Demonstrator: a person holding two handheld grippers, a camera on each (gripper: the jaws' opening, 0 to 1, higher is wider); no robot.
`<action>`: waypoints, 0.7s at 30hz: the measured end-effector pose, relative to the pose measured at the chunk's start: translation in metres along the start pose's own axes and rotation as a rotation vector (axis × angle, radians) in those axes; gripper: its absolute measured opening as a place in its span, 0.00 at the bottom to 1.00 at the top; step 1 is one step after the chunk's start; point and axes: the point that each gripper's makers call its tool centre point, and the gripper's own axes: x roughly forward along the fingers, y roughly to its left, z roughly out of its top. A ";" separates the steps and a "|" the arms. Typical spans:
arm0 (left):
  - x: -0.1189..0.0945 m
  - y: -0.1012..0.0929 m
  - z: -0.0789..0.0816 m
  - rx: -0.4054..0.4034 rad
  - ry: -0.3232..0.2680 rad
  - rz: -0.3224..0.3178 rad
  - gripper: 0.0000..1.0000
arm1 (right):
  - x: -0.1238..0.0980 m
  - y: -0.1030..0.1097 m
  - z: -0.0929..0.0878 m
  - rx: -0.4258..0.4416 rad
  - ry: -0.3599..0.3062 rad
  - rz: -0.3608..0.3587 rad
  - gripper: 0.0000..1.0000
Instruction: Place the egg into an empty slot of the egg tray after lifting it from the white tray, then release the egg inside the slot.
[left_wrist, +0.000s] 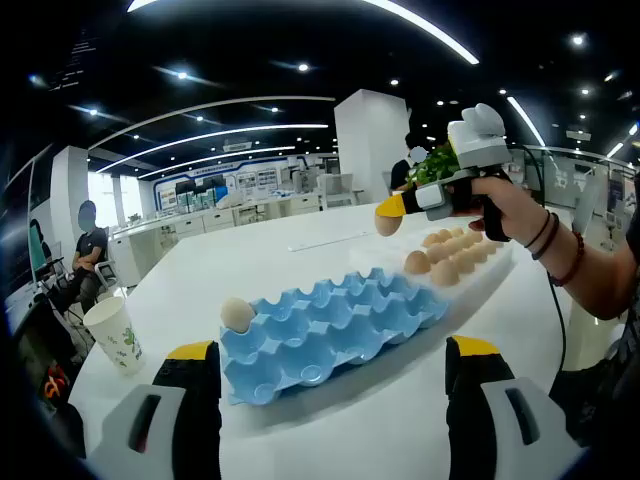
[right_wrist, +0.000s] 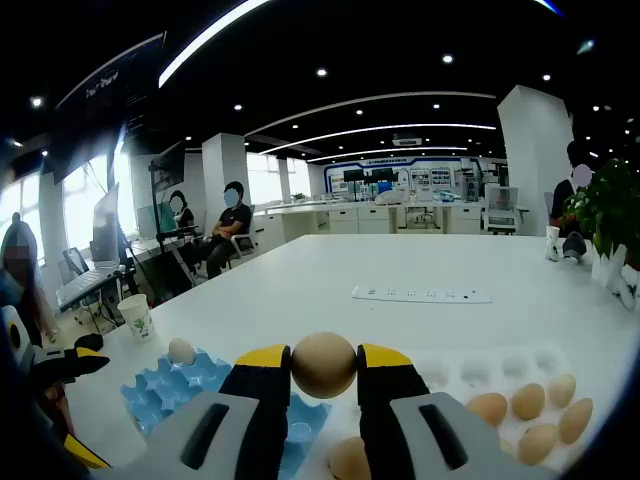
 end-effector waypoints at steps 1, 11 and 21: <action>0.000 0.000 0.000 0.000 0.000 0.000 0.95 | 0.001 0.002 0.000 -0.001 0.001 0.005 0.27; 0.004 -0.005 0.004 -0.001 -0.007 -0.024 0.96 | 0.018 0.038 -0.004 -0.077 0.035 0.094 0.27; 0.007 -0.005 0.000 0.009 0.002 -0.027 0.96 | 0.026 0.074 -0.010 -0.127 0.048 0.162 0.27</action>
